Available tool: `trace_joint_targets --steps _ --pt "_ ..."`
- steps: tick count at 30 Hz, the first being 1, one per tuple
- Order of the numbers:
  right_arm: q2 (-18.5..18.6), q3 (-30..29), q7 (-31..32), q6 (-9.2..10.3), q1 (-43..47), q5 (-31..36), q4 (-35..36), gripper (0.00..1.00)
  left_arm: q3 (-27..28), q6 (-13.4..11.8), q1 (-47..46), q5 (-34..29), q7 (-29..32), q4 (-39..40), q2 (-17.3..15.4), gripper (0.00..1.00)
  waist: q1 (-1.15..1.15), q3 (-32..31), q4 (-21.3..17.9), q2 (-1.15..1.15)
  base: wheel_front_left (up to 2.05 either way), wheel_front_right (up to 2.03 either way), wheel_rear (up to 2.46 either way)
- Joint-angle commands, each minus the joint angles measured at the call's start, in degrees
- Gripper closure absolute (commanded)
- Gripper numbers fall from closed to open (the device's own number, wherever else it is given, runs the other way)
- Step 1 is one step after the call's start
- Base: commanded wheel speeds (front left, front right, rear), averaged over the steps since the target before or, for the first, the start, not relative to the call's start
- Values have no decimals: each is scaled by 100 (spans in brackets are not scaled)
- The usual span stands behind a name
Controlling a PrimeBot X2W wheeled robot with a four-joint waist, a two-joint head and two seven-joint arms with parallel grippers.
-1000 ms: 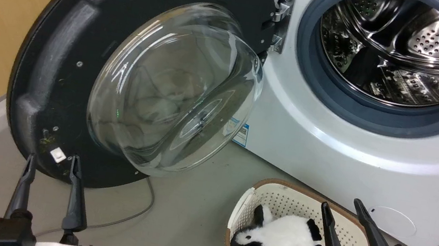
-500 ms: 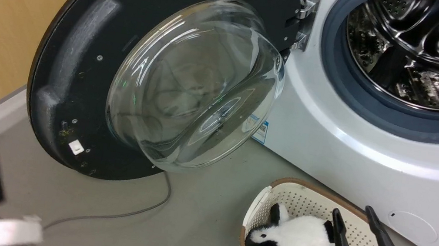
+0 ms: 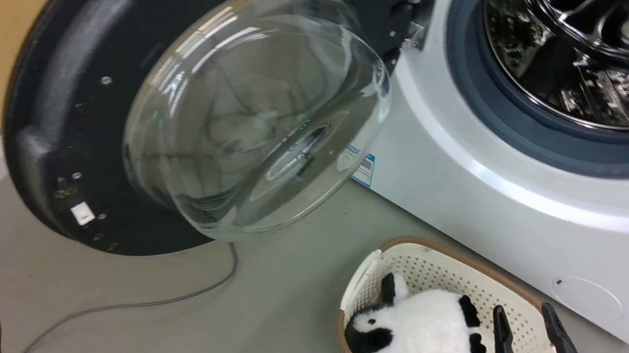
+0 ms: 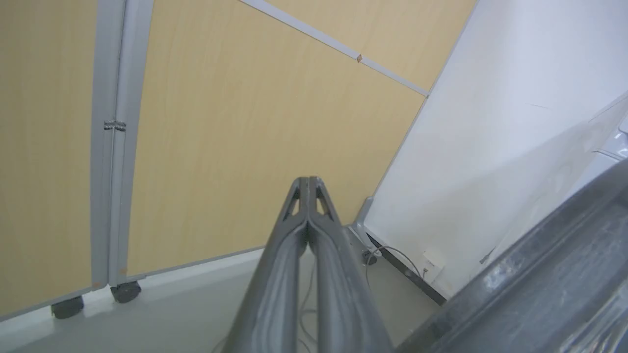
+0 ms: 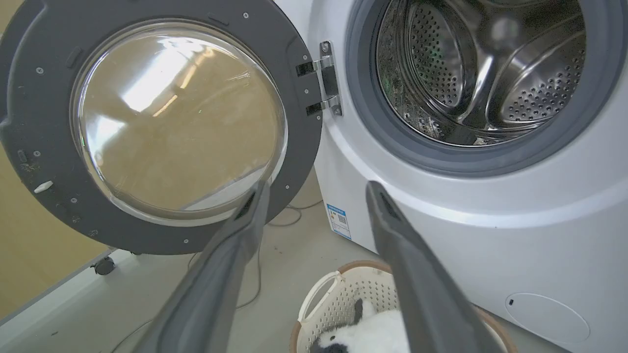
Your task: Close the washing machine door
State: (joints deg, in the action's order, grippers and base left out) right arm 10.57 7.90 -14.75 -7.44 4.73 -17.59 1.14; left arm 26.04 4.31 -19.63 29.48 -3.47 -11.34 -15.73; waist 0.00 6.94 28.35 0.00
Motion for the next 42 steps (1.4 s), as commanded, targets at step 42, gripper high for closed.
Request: trace_joint_targets --steps 42 --pt "-365 -155 -25 -5 30 -3 -218 0 69 -27 142 4394 6925 -26 910 100 0 -414 -492 0 0 0 0"
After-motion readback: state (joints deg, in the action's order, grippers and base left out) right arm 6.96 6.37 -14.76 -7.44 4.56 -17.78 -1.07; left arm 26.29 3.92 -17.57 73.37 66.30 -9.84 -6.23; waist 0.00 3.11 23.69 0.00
